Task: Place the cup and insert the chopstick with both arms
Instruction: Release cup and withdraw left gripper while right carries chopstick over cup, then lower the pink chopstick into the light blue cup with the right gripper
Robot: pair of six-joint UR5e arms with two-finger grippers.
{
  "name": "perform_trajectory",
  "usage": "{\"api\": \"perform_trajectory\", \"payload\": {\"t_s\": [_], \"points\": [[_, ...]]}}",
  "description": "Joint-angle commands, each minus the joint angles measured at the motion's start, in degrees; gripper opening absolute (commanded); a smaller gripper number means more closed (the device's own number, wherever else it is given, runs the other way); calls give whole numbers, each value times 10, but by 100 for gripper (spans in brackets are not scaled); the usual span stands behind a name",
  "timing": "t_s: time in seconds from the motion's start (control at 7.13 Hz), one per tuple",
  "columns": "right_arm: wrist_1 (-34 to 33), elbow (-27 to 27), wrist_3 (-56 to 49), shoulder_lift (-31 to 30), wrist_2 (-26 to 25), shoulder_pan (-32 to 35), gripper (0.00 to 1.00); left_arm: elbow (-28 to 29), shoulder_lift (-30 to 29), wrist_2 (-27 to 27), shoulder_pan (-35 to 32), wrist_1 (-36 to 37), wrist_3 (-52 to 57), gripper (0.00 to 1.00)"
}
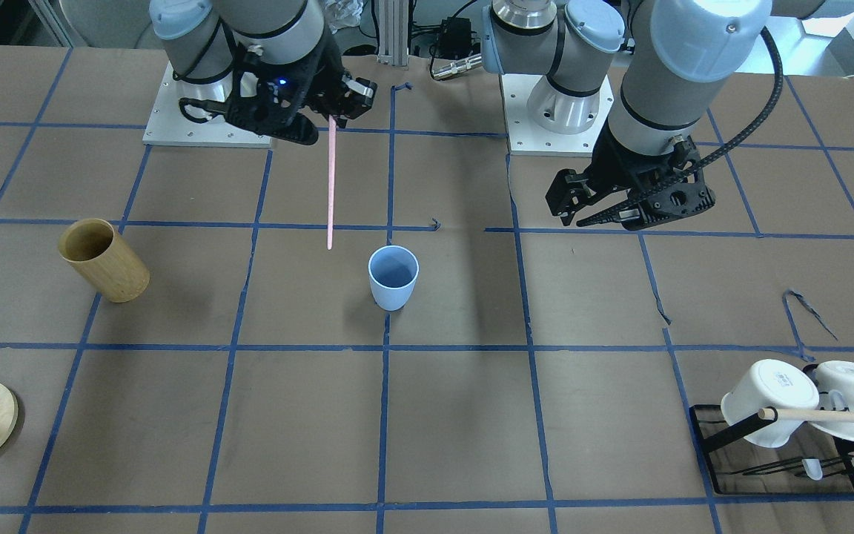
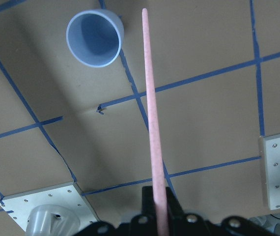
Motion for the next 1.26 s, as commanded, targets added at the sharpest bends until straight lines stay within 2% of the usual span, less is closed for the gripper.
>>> {"api": "perform_trajectory", "payload": {"t_s": [0.0,0.28,0.42,0.56,0.7,1.12], "points": [[-50,16,57,12,43,30,0,46,-9,-7,-3,3,6,100],[-89,17,74,37,46,31,0,49,-13,-21,-5,6,65,100],[-89,17,74,48,51,31,0,45,-7,-27,-6,6,106,100],[-91,23,80,49,81,31,0,42,4,-48,-4,2,111,100],[-89,30,89,49,83,31,0,42,16,-72,-2,-1,155,100],[-118,69,116,51,83,31,0,35,43,-47,-5,-4,163,100]]}}
